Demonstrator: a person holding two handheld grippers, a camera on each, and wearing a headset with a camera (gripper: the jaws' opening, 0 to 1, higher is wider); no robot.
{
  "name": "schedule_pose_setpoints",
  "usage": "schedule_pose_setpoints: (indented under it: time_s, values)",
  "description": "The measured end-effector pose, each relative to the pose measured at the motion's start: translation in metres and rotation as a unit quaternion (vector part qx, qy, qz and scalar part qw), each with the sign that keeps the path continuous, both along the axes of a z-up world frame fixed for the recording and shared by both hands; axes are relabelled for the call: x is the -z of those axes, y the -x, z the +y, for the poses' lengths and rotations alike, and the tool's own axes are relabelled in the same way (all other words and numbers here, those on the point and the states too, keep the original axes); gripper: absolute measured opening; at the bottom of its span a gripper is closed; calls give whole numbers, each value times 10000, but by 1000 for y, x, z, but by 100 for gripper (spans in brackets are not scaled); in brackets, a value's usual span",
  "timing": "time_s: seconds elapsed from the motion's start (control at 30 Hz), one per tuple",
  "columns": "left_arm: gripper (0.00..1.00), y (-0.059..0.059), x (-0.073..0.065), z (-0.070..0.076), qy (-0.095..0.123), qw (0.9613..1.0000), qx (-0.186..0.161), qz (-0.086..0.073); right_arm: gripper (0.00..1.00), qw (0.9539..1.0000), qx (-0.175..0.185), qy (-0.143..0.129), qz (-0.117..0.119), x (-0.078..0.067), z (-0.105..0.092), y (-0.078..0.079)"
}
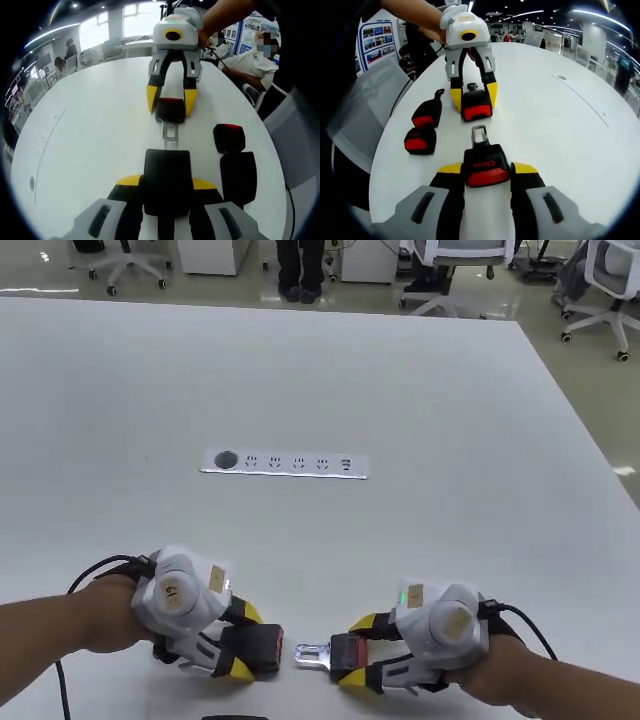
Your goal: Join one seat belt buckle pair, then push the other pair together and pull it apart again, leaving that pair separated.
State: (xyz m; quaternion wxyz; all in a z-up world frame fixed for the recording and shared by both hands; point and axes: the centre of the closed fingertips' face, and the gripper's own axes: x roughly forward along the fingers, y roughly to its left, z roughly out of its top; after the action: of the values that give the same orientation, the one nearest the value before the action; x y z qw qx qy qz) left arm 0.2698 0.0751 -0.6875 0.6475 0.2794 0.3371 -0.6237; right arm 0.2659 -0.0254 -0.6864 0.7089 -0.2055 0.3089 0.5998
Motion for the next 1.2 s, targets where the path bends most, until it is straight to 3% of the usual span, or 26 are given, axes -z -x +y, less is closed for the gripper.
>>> schedule_pose_setpoints:
  time_s: [1.2]
  values:
    - [35,-1,1,0,-61,10000,-27,11,34,9998,190,71,13,-2,-66,7]
